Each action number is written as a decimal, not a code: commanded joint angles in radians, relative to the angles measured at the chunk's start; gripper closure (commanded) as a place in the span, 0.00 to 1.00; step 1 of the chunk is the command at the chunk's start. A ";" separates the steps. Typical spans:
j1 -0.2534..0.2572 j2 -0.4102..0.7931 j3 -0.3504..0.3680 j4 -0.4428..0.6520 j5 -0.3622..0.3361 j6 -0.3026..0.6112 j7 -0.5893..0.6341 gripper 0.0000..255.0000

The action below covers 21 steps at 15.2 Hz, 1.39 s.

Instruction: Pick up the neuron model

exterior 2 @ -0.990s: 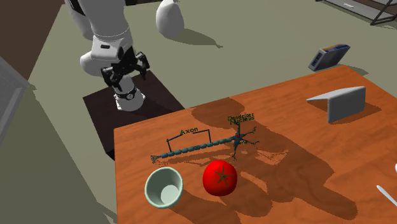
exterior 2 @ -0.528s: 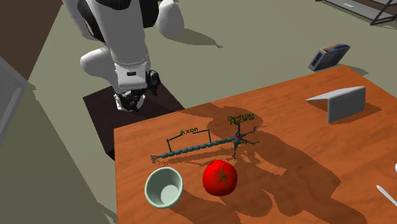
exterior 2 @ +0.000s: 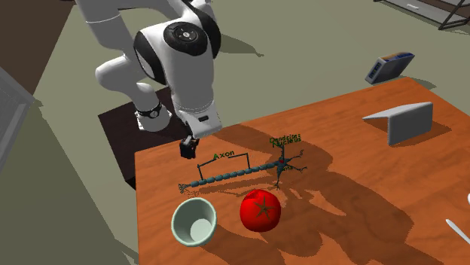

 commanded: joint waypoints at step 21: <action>0.089 0.540 0.099 0.420 -0.030 0.116 -0.334 0.00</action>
